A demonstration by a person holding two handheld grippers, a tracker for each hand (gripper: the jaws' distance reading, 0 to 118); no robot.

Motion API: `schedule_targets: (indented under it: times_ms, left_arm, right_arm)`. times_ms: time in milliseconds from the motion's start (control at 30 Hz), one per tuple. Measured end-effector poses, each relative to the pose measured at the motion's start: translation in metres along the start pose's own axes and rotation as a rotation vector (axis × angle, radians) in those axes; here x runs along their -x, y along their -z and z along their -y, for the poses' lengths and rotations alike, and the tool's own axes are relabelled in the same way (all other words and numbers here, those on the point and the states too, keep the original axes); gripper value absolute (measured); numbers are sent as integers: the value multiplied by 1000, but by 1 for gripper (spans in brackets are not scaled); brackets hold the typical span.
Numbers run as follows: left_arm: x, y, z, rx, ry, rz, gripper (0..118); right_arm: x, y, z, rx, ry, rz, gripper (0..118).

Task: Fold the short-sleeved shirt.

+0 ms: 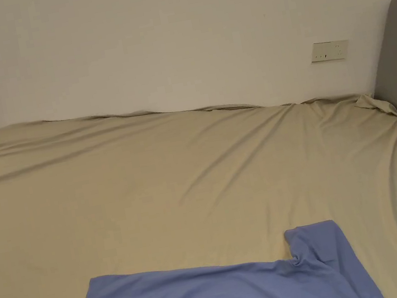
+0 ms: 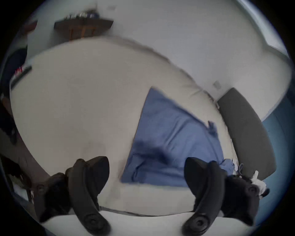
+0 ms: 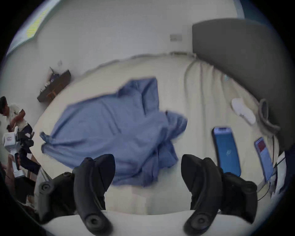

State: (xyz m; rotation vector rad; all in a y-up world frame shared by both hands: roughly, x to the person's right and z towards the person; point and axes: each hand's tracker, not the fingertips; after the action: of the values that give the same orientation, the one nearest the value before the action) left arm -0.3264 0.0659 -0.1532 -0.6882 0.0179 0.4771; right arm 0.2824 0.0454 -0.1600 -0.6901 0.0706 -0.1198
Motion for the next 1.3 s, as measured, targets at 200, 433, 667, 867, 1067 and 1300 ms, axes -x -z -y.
schedule_targets:
  times_ms: [200,433,667,867,1067,1300]
  left_arm:
    - [-55,-20,-12,-183,251,-51,103]
    - [-83,33,-34,-144,271,-16,0]
    - [-71,178,-118,65,323,-68,98]
    - [-59,303,-144,316,261,-105,101]
    - [-71,334,-120,392,376,-204,101]
    - [-73,321,-137,397,346,-65,1]
  right_arm:
    - [36,-22,-33,-199,-72,-9,70]
    - [52,3,-55,-166,-83,-16,4]
    - [51,32,-78,-148,-102,-30,4]
    - [34,57,-99,-120,-65,-11,4]
    - [13,92,-136,-64,-49,0,4]
    - [-16,239,-205,364,-33,-10,112]
